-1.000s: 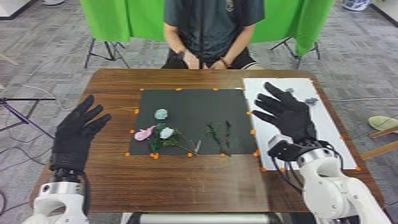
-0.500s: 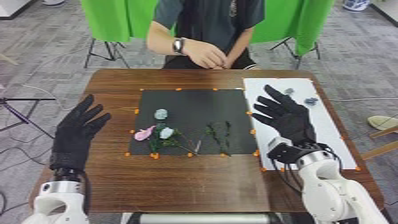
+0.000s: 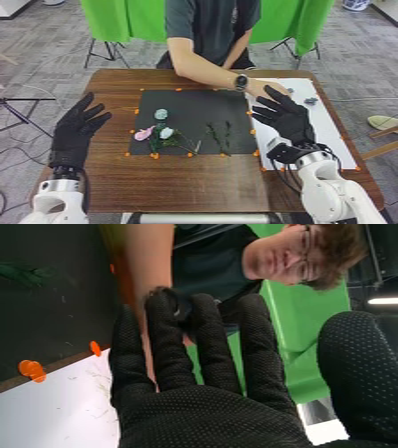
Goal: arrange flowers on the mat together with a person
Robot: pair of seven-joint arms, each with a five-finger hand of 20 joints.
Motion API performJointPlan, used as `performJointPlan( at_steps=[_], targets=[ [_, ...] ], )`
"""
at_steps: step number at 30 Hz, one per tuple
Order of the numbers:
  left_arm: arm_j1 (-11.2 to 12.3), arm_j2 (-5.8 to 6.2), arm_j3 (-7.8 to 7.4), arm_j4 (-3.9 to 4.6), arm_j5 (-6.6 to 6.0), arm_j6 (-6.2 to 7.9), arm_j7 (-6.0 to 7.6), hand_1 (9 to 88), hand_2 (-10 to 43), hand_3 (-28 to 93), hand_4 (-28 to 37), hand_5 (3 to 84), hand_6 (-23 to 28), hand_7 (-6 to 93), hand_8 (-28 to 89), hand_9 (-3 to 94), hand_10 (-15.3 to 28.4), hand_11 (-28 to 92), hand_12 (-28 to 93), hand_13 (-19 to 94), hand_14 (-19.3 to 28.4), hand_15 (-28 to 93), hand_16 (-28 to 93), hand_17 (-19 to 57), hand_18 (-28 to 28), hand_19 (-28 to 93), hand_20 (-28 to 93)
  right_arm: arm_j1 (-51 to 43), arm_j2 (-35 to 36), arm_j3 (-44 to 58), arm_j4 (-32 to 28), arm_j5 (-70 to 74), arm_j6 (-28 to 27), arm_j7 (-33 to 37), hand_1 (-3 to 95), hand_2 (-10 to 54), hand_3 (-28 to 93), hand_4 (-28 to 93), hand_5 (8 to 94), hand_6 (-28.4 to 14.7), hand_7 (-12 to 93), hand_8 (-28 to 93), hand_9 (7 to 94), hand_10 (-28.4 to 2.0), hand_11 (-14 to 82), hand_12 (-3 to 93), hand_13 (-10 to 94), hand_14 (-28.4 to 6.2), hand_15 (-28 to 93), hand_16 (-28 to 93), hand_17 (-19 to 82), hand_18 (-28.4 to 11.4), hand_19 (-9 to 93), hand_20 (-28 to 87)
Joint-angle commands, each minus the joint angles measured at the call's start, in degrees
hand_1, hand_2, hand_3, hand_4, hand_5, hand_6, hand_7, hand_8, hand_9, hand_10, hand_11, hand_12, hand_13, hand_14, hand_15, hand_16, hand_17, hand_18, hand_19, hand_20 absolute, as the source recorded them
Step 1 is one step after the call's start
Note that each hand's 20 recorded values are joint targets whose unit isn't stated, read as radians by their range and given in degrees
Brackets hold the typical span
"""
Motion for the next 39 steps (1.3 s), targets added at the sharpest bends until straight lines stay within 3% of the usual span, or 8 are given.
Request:
performJointPlan(
  at_steps=[1, 14, 23, 39],
  targets=[
    [0.56, 0.25, 0.54, -0.05, -0.61, 0.08, 0.58, 22.6, 5.4, 78, -28.3, 39.0, 5.6, 8.2, -8, 38.0, 17.4, 19, 9, 30, 25.8, 40, -5, -6.9, 25.9, 52, 19, -0.31, -0.24, -0.93, 0.03, 0.39, -0.13, -0.98, 14.1, 12.4, 82, -28, 40.7, 3.3, 14, -12, 43.7, -12.7, 5.8, 13.1, 34, -17.4, 17, 17, 5, -22.7, 47, 17],
    [1.15, -0.37, 0.29, -0.19, -0.19, 0.01, -0.43, 23.0, 5.4, 78, -28.3, 38.8, 5.6, 8.2, -8, 37.9, 17.6, 20, 9, 30, 26.5, 44, -7, -6.5, 26.2, 54, 21, -1.06, -1.28, -0.16, -0.40, 0.78, 0.13, -0.41, 14.4, 12.3, 82, -28, 41.2, 3.2, 14, -12, 44.1, -12.8, 5.8, 13.0, 34, -17.5, 18, 16, 5, -22.5, 47, 17],
    [1.39, -1.18, 0.07, -0.45, 0.49, -0.21, -2.02, 23.0, 5.3, 78, -28.3, 38.8, 5.7, 8.3, -8, 37.9, 17.7, 20, 9, 30, 26.5, 44, -7, -6.5, 26.1, 54, 21, -1.75, -2.69, -0.02, -0.50, 0.45, -0.64, 0.32, 14.3, 12.1, 83, -28, 41.6, 3.1, 14, -13, 44.3, -12.4, 5.7, 12.9, 34, -17.2, 16, 15, 6, -22.6, 47, 17],
    [1.07, -0.73, 0.57, -0.33, 0.19, -0.02, -1.69, 23.2, 5.2, 78, -28.3, 38.7, 6.0, 8.7, -8, 37.8, 18.0, 21, 9, 30, 26.5, 44, -7, -6.5, 26.1, 54, 22, -1.50, -2.76, 0.63, -0.90, -2.13, 1.20, -0.51, 15.4, 11.1, 83, -28, 41.9, 3.1, 14, -12, 46.1, -12.5, 7.3, 13.4, 38, -17.9, 22, 17, 6, -23.2, 50, 19]
  ],
)
